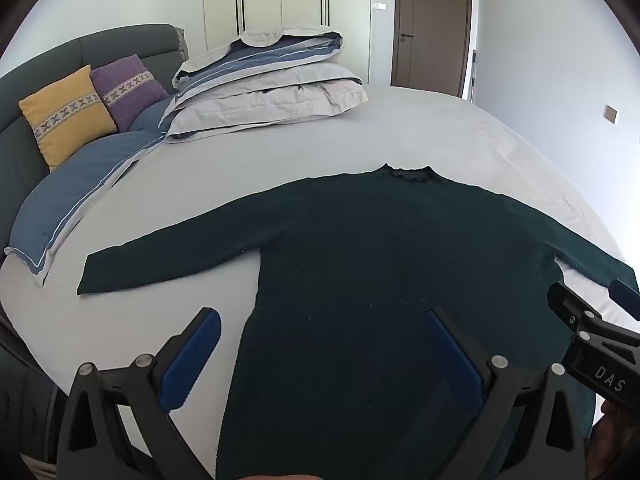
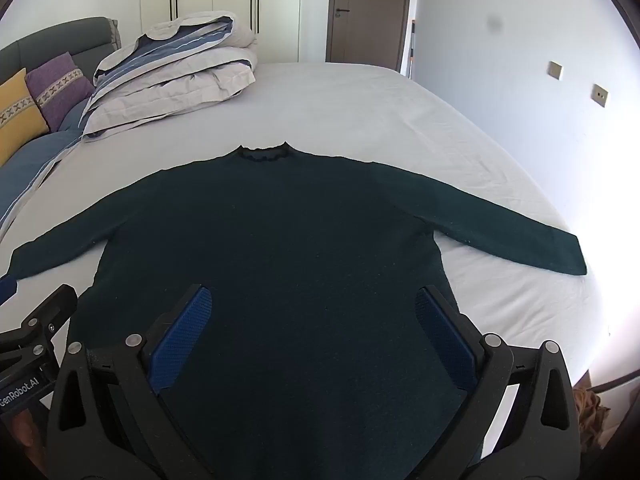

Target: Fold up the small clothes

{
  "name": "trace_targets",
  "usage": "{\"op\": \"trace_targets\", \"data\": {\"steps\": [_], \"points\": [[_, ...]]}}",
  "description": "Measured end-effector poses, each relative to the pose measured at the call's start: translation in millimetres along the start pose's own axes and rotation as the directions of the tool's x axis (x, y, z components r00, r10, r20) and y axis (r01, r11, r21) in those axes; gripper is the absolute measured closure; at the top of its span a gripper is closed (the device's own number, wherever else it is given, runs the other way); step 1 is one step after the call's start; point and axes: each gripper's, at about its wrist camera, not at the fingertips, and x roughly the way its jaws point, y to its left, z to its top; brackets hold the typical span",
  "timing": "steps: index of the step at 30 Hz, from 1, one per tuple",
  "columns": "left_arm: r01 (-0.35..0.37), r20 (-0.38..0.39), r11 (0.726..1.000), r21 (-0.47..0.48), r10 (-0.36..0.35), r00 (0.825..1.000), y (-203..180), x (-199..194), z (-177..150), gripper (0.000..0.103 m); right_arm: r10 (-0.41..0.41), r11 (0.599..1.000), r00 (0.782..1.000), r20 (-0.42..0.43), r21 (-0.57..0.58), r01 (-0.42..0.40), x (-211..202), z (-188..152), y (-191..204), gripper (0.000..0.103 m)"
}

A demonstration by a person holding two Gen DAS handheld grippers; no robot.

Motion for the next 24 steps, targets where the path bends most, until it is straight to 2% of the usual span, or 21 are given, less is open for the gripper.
{"op": "trace_targets", "data": {"steps": [24], "points": [[0.008,-0.001,1.0,-0.009,-0.008,1.0,-1.0,4.0,-4.8,0.0,-0.001,1.0,1.0,-0.001,0.001,0.001,-4.0,-0.4,3.2,0.0]]}}
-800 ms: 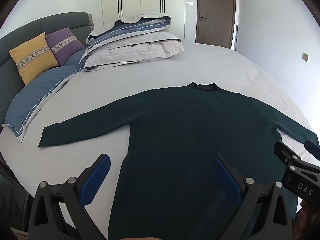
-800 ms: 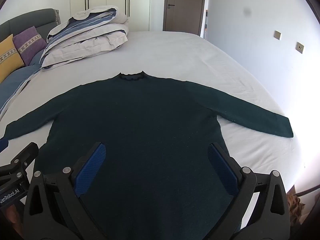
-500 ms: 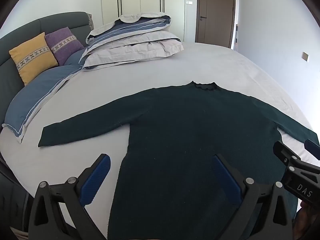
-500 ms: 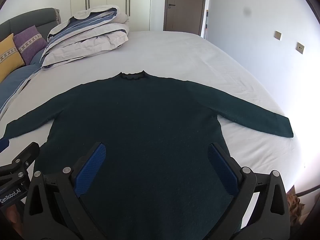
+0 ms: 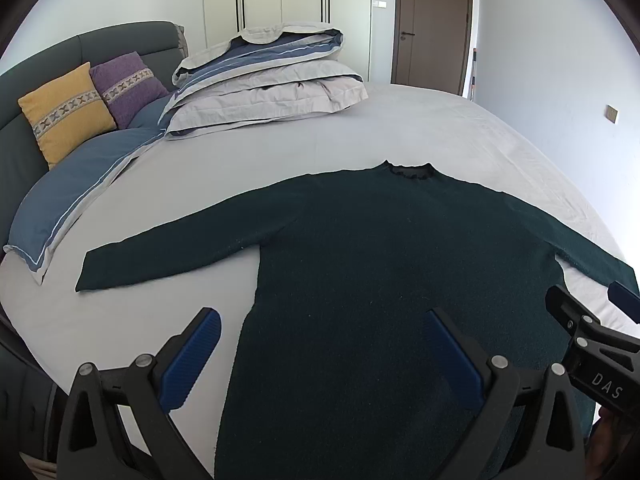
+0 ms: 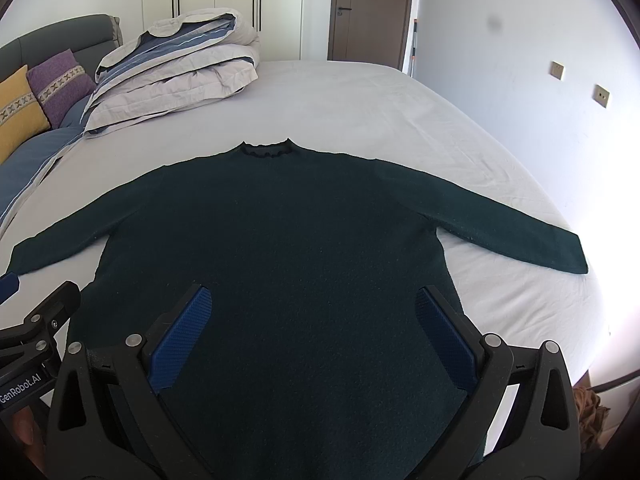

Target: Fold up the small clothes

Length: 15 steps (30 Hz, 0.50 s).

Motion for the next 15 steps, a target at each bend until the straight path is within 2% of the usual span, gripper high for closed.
{"op": "trace_targets", "data": {"steps": [15], "points": [[0.001,-0.002,1.0,-0.003,-0.001,1.0,0.4,1.2,-2.7,0.0,0.0,1.0,1.0,-0.003,-0.003,0.0,6.2,0.4,1.3,0.0]]}}
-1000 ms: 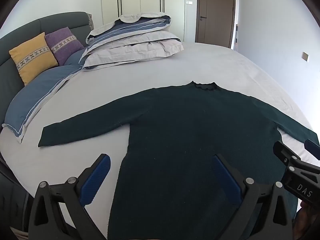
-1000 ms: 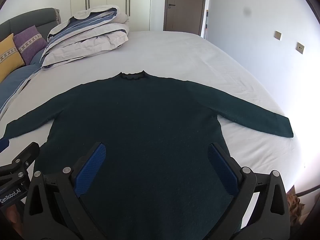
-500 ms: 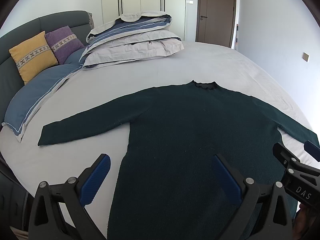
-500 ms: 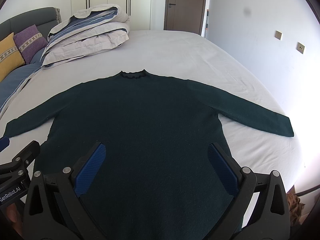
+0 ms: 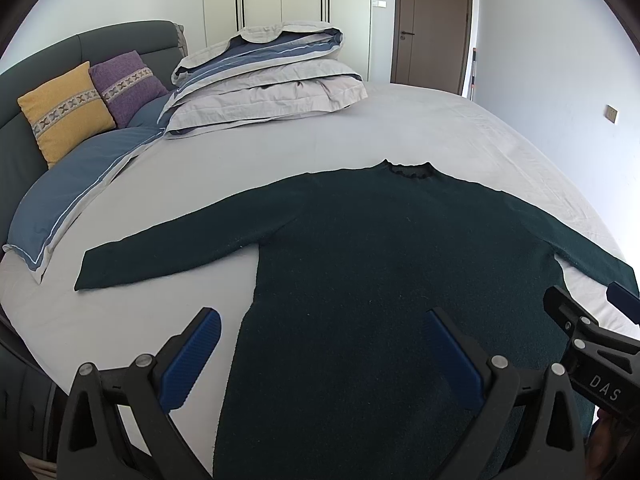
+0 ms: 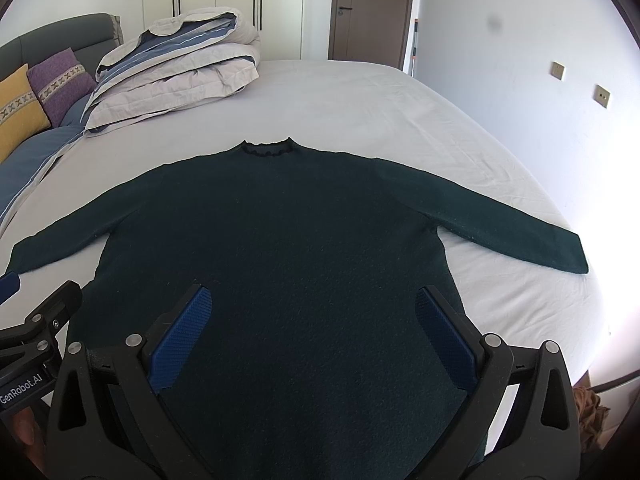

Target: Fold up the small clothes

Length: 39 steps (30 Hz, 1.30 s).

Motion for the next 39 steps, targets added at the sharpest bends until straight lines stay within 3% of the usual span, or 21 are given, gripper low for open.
{"op": "trace_targets", "data": {"steps": [39], "points": [[0.004,-0.004,1.0,-0.008,-0.004,1.0,1.3,0.9,-3.3,0.0,0.002,1.0,1.0,-0.005,-0.009,-0.002,2.8,-8.1,5.9,0.0]]}}
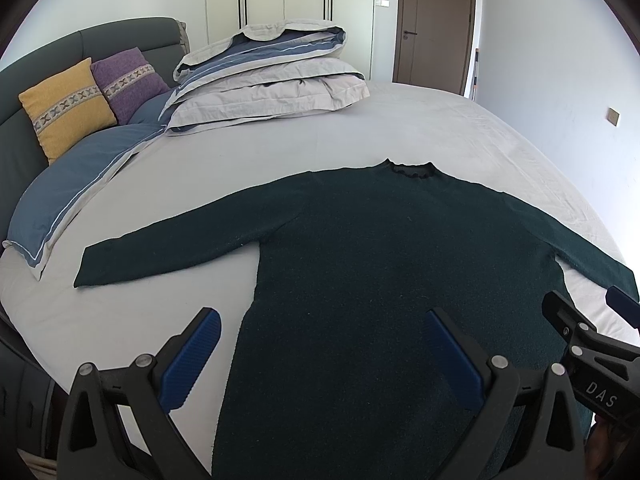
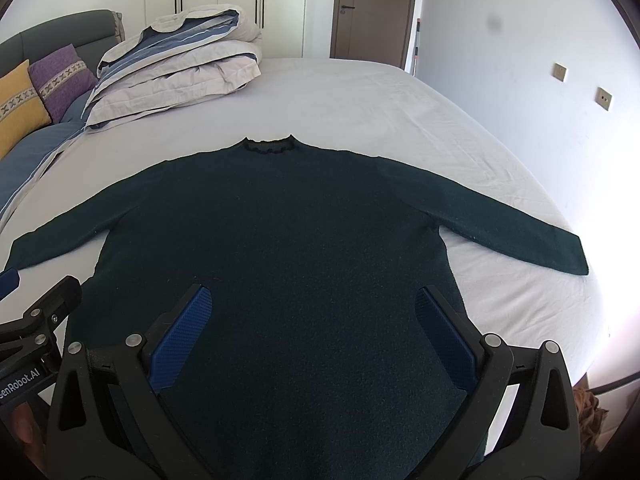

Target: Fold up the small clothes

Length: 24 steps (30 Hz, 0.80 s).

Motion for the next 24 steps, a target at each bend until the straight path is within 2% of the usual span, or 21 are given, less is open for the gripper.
{"op": "trace_targets", "data": {"steps": [24], "points": [[0.004,-0.01,1.0,-0.004,-0.004,1.0,1.3,1.3,1.9,0.0,0.0,1.0,1.0,-0.011,-0.007,0.0,1.7,0.4,0.8,0.0]]}}
